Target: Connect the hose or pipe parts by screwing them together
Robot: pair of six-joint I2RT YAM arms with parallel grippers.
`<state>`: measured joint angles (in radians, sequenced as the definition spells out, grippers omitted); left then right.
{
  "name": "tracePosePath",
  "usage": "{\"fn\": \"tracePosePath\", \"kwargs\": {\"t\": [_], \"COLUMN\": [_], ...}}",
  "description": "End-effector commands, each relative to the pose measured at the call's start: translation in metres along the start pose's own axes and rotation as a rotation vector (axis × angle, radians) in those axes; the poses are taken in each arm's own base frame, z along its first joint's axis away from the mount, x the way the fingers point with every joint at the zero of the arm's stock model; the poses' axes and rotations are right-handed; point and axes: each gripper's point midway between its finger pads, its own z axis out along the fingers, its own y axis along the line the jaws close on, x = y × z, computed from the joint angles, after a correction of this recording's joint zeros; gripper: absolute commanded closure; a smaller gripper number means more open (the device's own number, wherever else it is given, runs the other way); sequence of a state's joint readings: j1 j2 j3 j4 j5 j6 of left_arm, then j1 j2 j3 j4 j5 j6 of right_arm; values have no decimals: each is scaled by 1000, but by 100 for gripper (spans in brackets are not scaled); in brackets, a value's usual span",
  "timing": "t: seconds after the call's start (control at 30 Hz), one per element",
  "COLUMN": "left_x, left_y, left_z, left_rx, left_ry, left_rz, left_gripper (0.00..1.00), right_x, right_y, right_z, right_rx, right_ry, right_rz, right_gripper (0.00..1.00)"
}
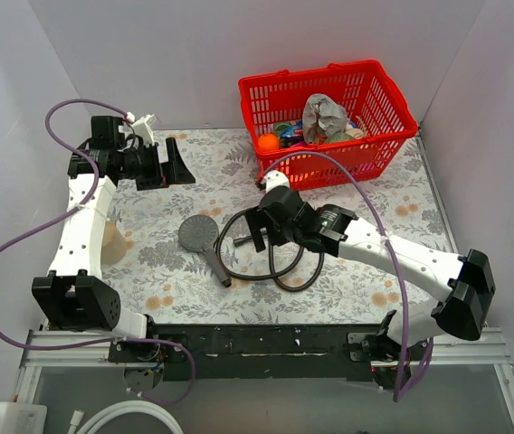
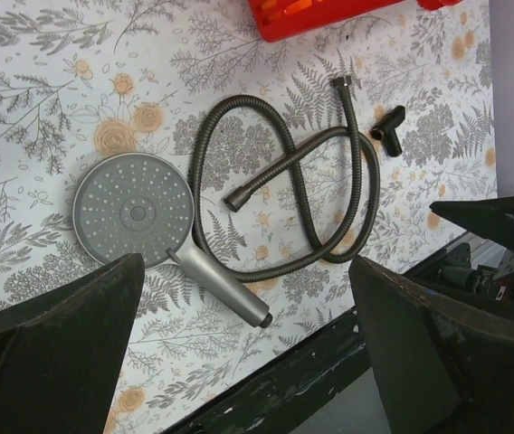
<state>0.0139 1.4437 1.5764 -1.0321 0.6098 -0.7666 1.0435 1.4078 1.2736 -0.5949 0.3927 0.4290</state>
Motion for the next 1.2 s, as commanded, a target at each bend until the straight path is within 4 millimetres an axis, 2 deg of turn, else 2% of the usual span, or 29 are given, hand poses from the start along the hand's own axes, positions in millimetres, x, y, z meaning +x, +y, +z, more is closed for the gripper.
{"fn": "tracePosePath", "kwargs": {"t": [0.0,0.2,0.27,0.3,0.37,0.4,0.43,0.5,0.57,0.73,1.0,1.17], "left_x": [13,15,11,10,8,6,7,9,9,14,25,29], "left_y": [9,15,17,18,30,34,38,46,54,64,66,69], "left_z": [8,13,12,13,15,14,17,19,18,13,11,9], "left_rx": [-13,100,131,150,161,175,176,176,168,133,106,76], "left_ry": [10,17,4,3,1,-3,6,14,4,-10,-16,-31], "left_rz": [-24,-100,-123,-137,-176,-194,-209,-229,-242,-238,-217,-203], "left_gripper": [2,2,2,2,2,2,2,2,2,2,2,2], "right_x": [5,11,16,23,21,32,30,41,45,54,72,87], "right_y": [23,61,73,78,94,99,104,114,122,133,151,155], "right_z": [18,38,43,53,57,67,70,79,83,91,109,115], "right_rx": [-65,-219,-272,-281,-331,-337,-353,-396,-432,-476,-532,-538], "right_ry": [39,70,100,129,145,181,184,226,236,257,332,378], "right_rz": [-38,-72,-86,-97,-116,-126,-124,-123,-117,-102,-90,-76], "right_gripper": [3,3,8,9,11,11,12,16,18,21,24,33]}}
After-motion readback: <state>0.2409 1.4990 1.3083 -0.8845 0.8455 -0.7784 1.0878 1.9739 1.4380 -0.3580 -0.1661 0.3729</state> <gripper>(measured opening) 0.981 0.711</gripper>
